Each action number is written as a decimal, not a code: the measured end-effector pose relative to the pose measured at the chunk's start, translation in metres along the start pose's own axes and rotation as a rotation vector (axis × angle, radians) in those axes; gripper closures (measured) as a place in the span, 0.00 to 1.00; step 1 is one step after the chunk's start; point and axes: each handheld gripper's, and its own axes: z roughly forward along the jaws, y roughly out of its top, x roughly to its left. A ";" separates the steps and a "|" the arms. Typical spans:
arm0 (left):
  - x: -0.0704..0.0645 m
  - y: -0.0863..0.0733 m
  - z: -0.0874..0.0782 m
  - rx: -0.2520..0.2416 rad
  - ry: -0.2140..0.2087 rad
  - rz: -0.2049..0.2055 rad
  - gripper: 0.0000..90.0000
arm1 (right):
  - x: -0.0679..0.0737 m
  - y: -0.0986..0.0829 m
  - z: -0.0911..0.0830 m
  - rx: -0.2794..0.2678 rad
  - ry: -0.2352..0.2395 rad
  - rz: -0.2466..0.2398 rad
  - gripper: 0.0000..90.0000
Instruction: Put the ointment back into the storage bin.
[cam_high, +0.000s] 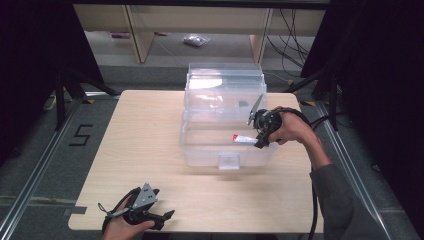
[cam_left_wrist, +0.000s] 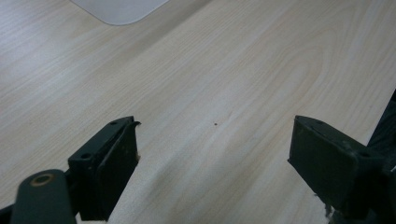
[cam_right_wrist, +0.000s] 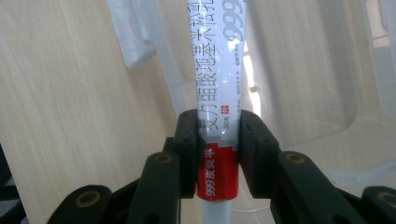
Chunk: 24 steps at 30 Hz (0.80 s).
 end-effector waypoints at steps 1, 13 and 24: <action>-0.001 0.000 0.000 -0.005 0.002 -0.002 0.17 | -0.002 0.000 0.002 -0.001 0.002 -0.012 0.79; -0.002 0.000 0.000 -0.009 -0.001 -0.012 0.17 | -0.016 -0.002 0.016 0.015 0.009 0.014 0.79; -0.001 0.000 0.000 -0.010 -0.002 -0.009 0.17 | -0.020 -0.003 0.027 0.051 0.009 0.030 0.79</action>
